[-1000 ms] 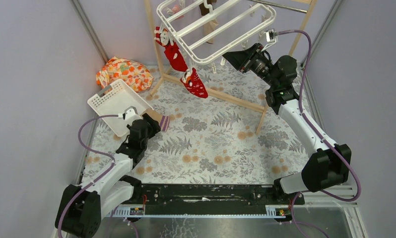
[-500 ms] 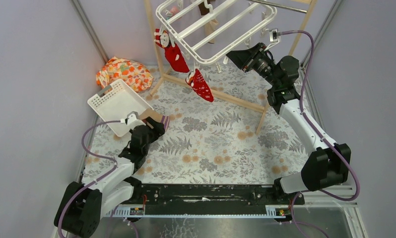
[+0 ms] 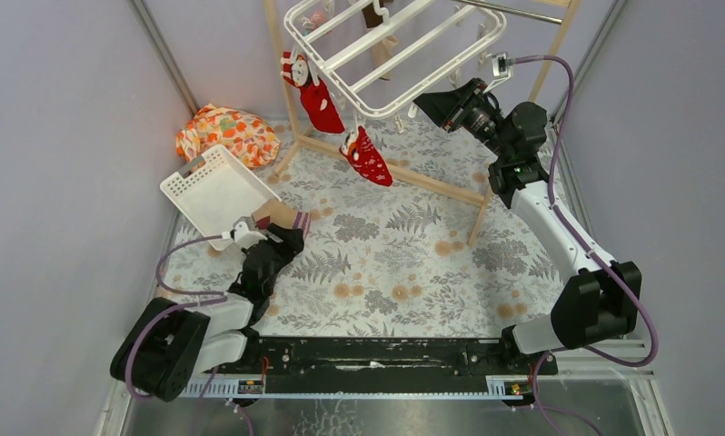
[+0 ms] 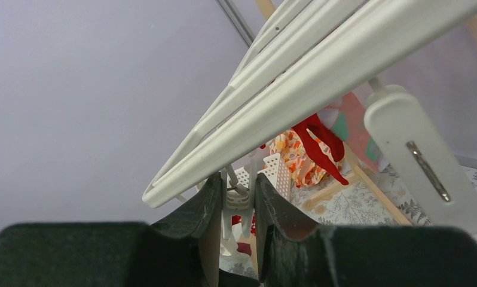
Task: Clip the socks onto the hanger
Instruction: Pick up the sock from the bin, then clamp the sock onto the hanger.
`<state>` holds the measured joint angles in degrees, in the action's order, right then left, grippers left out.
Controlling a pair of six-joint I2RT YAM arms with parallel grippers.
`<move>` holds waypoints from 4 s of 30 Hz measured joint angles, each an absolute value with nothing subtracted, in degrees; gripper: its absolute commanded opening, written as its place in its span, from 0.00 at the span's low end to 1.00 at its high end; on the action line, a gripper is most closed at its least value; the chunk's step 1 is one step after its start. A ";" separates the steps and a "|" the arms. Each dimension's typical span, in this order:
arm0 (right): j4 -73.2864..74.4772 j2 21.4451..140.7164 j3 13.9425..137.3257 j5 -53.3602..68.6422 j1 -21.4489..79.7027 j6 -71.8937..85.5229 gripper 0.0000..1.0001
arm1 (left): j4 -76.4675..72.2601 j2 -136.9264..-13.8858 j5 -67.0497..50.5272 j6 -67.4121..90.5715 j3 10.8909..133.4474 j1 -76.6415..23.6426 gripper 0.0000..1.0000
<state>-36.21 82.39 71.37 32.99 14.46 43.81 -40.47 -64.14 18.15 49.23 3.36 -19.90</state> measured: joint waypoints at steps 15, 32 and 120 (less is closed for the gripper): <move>-34.94 82.50 71.40 33.67 14.46 42.83 0.00 | -66.06 -84.82 16.71 48.49 4.71 -19.92 0.77; -31.55 82.48 72.16 33.65 14.26 40.84 0.00 | -85.30 -103.98 13.47 50.96 8.14 -20.34 0.27; -53.89 83.85 69.71 50.26 10.17 71.64 0.00 | -88.68 -86.72 -30.85 54.52 50.98 -31.20 0.00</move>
